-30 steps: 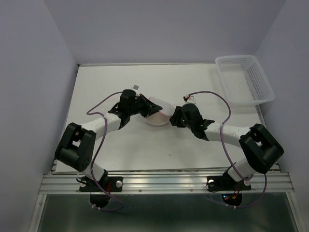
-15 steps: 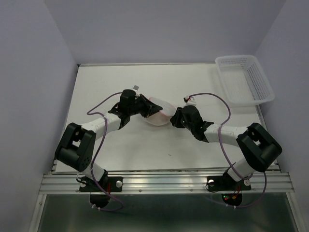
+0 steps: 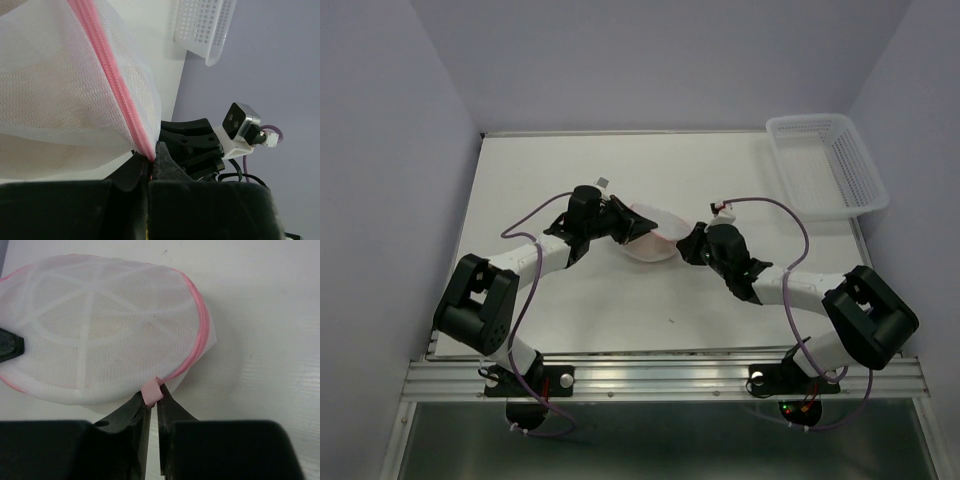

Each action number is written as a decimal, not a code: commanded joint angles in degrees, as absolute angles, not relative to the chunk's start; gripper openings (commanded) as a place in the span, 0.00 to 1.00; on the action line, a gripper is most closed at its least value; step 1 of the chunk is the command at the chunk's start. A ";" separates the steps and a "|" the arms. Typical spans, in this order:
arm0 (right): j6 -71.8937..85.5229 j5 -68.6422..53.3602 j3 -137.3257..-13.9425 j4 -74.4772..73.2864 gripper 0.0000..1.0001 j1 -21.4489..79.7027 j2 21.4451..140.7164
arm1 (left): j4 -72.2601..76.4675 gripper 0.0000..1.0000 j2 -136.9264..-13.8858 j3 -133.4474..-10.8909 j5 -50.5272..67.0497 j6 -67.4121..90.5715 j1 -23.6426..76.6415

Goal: Unzip the laundry bag and remove the bra

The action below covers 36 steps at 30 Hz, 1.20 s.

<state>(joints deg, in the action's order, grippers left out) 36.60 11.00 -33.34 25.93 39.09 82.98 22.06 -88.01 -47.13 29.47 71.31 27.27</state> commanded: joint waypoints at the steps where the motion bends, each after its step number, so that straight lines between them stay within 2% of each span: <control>1: 36.21 14.06 -33.22 32.78 0.12 39.55 81.04 | 24.70 0.00 -87.36 -46.23 31.81 71.63 27.42; 5: 35.16 13.53 -33.31 32.87 0.01 39.55 81.12 | 25.13 0.00 -87.10 -45.79 32.34 71.81 27.42; 17: 32.17 26.10 -33.40 22.15 0.01 38.94 79.81 | 24.97 0.00 -86.49 -43.77 37.70 69.27 22.86; 20: 28.23 27.24 -32.78 21.45 0.01 36.57 78.75 | 13.24 0.00 -86.66 -47.00 36.83 61.99 20.40; 23: 24.80 27.25 -33.05 21.53 0.01 34.81 78.40 | 9.59 0.00 -87.45 -49.83 37.79 55.21 18.55; 30: 13.11 19.09 -34.63 24.79 0.01 28.13 80.77 | 1.76 0.00 -91.32 -54.14 40.25 45.80 17.05; 36: 12.30 13.90 -34.81 22.41 0.01 23.12 80.60 | 0.09 0.00 -92.37 -54.84 39.99 42.63 14.42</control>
<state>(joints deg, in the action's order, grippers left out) 17.45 4.60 -34.20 25.50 30.37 80.99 8.10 -92.77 -53.82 41.17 49.84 19.44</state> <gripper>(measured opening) 0.031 0.059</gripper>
